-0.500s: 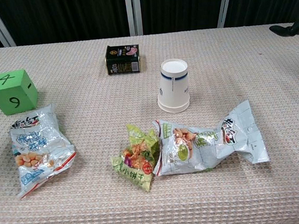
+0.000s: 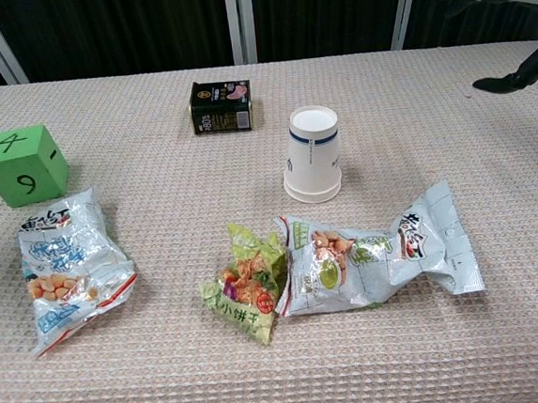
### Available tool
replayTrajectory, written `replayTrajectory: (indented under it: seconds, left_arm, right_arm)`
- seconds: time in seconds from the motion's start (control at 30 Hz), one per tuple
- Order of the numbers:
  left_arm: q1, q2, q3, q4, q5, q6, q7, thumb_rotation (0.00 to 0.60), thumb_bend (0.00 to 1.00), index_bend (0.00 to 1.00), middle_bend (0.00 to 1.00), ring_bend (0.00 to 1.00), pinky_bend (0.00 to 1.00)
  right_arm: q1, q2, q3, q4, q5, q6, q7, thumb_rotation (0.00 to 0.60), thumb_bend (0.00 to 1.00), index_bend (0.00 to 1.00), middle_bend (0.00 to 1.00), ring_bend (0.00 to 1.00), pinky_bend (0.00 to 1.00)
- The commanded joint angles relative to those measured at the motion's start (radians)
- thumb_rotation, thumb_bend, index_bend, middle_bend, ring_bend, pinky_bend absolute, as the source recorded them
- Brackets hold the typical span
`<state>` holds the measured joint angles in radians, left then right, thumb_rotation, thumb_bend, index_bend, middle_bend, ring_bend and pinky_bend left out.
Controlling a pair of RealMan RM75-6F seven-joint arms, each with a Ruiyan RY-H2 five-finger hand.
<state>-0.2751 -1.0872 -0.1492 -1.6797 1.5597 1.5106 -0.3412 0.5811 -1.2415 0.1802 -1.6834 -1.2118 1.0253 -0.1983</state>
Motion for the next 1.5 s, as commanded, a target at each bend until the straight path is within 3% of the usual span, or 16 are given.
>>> replayTrajectory:
  seconds: [0.03, 0.2, 0.33, 0.43, 0.7, 1.03, 1.5]
  left_arm:
    - [0.037, 0.093, 0.052, -0.084, -0.115, -0.094, 0.261, 0.600, 0.22, 0.22, 0.15, 0.13, 0.16]
    - [0.079, 0.108, 0.084, -0.134, -0.200, -0.105, 0.401, 0.600, 0.22, 0.22, 0.15, 0.13, 0.16]
    - [0.101, 0.078, 0.087, -0.111, -0.238, -0.085, 0.458, 0.600, 0.22, 0.22, 0.15, 0.13, 0.16]
    - [0.110, 0.060, 0.096, -0.095, -0.241, -0.089, 0.461, 0.600, 0.22, 0.22, 0.15, 0.13, 0.16]
    - [0.121, 0.033, 0.101, -0.043, -0.234, -0.103, 0.417, 0.600, 0.22, 0.22, 0.14, 0.13, 0.16]
    - [0.126, 0.029, 0.097, -0.019, -0.225, -0.117, 0.377, 0.600, 0.22, 0.22, 0.14, 0.13, 0.16]
    - [0.142, 0.034, 0.092, -0.013, -0.220, -0.111, 0.355, 0.600, 0.22, 0.22, 0.13, 0.13, 0.16]
  right_arm:
    - [0.020, 0.018, -0.021, -0.059, -0.019, -0.028, -0.057, 0.600, 0.08, 0.03, 0.16, 0.00, 0.00]
    - [0.082, 0.018, -0.021, -0.117, 0.026, -0.076, -0.212, 0.600, 0.09, 0.03, 0.16, 0.00, 0.00]
    - [0.154, -0.007, -0.010, -0.143, 0.117, -0.103, -0.383, 0.600, 0.19, 0.06, 0.16, 0.00, 0.00]
    - [0.212, -0.041, -0.003, -0.147, 0.211, -0.114, -0.492, 0.600, 0.26, 0.09, 0.16, 0.00, 0.00]
    - [0.347, -0.125, -0.017, -0.131, 0.399, -0.105, -0.687, 0.600, 0.28, 0.15, 0.19, 0.00, 0.00]
    - [0.428, -0.179, -0.050, -0.114, 0.462, -0.057, -0.774, 0.600, 0.28, 0.19, 0.22, 0.00, 0.00]
    - [0.473, -0.210, -0.071, -0.081, 0.480, -0.033, -0.765, 0.600, 0.34, 0.28, 0.31, 0.00, 0.00]
